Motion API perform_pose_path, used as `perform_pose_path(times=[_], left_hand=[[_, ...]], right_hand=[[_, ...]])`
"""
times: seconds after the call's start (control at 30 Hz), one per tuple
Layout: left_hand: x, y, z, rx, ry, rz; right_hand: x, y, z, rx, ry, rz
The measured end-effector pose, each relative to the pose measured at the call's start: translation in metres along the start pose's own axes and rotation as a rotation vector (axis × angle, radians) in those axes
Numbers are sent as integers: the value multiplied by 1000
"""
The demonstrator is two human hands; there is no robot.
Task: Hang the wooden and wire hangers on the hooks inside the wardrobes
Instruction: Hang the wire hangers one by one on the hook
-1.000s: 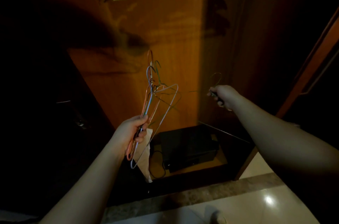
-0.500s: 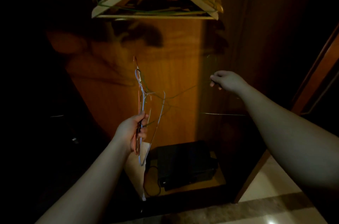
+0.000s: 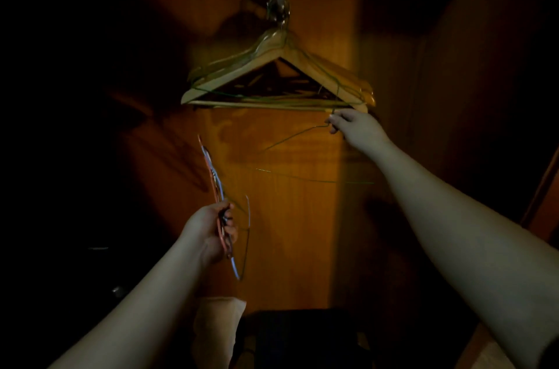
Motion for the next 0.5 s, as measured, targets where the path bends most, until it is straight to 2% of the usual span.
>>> perform_pose_path(times=[0.2,0.5], left_hand=[[5,-13,-31,68,-43,-41],[24,-28,-65,22,-132,-67]], right_hand=[[-34,5,47,-35,78,-78],[-82,33,99,-208,142,-245]])
Point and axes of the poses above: each hand's wrist, its own x-axis away from the middle knuckle, its own y-axis out of the back of the hand, z = x × y, the point moved 10 cm from there along -x, towards the middle knuckle, and after that the axes turned 8 degrees about -x, right-handed, at the moved point
